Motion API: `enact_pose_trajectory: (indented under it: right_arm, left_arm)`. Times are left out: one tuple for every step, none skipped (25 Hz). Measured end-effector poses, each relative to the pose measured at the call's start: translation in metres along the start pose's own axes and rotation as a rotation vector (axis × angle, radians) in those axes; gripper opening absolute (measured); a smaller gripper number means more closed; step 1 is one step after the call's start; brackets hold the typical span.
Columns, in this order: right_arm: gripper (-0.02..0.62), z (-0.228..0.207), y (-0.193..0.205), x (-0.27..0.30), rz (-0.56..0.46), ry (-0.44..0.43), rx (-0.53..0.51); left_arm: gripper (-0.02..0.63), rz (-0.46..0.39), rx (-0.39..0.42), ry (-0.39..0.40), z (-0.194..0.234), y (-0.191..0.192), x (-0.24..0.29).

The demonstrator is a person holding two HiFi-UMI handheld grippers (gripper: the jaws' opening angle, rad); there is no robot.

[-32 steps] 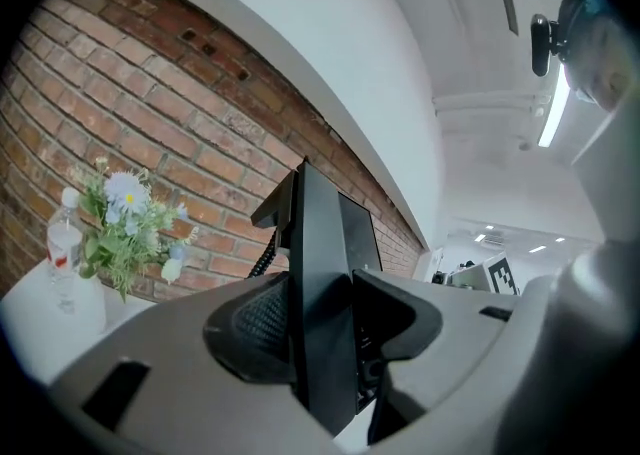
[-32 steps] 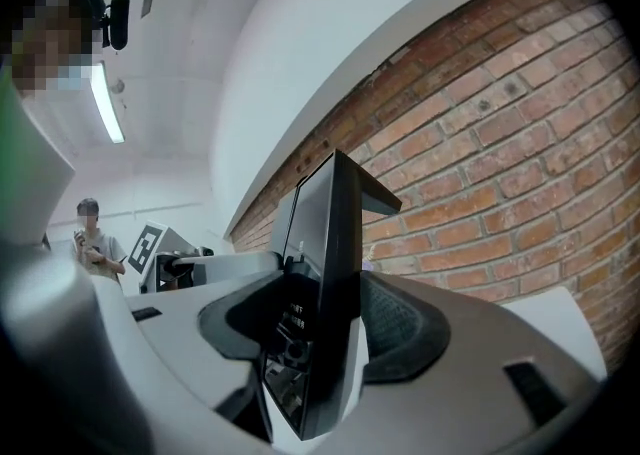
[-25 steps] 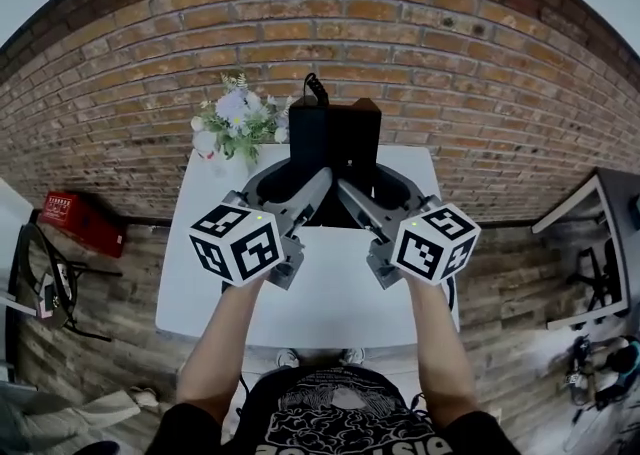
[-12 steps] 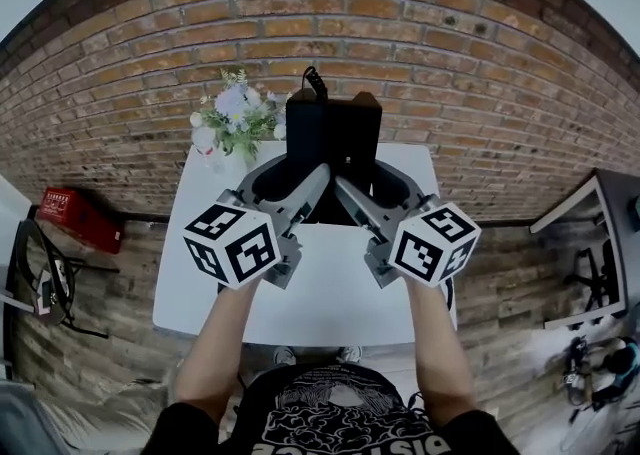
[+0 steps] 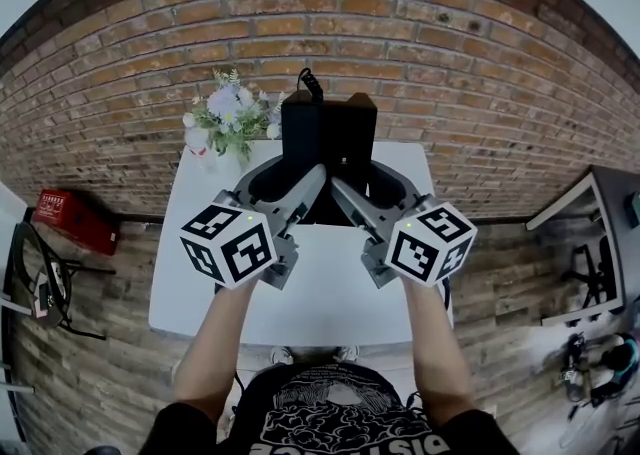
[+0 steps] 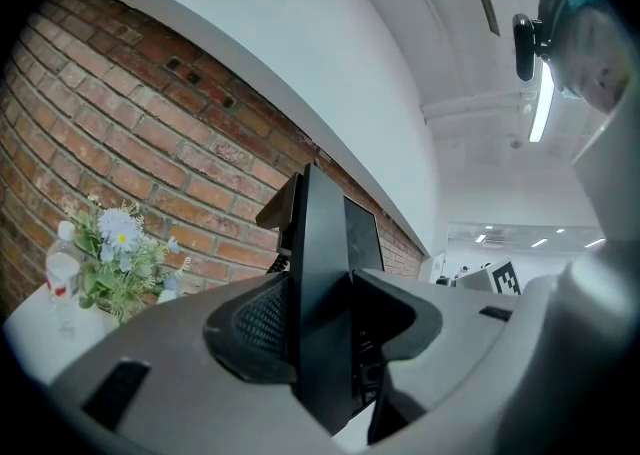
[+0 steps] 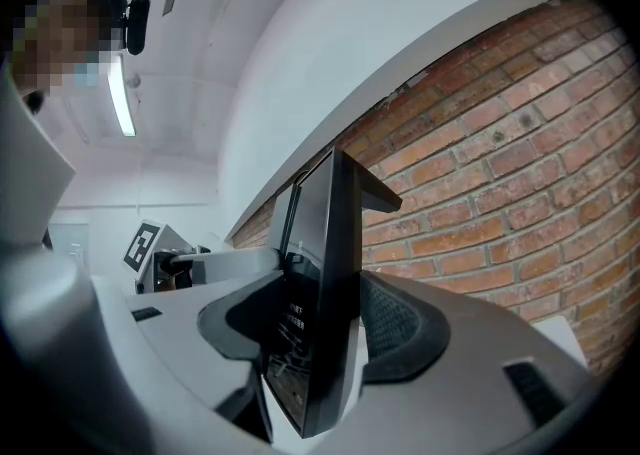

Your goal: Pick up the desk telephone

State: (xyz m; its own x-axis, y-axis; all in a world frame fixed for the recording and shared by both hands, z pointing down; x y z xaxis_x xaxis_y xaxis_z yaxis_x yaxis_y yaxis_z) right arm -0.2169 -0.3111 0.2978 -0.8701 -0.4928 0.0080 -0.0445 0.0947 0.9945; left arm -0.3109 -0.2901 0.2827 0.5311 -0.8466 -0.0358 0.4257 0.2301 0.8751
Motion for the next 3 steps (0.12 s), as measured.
enact_pose_trajectory:
  right_arm:
    - [0.235,-0.0007,-0.0002,0.0001,-0.001,0.000,0.000]
    - [0.235,-0.0014,-0.0005,0.0003,-0.001,0.000,-0.001]
    - [0.235,-0.0021,-0.0008,0.0004,-0.002,0.000,-0.002]
  left_arm:
    - [0.186,0.000,0.001,0.000,0.0001,-0.0003,0.0007]
    - [0.186,-0.001,0.001,0.000,0.0001,-0.0006,0.0014]
    - [0.186,-0.001,0.002,0.000,0.0003,-0.0009,0.0021]
Point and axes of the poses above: the fingertips, and each gripper's own axes: x forward along the fingers, z to its left, y out of its underside, the point moved 3 cm from there along -x, backward along the fingers, and after that the axes turned 9 degrees about -x, right-handed, at the moved point
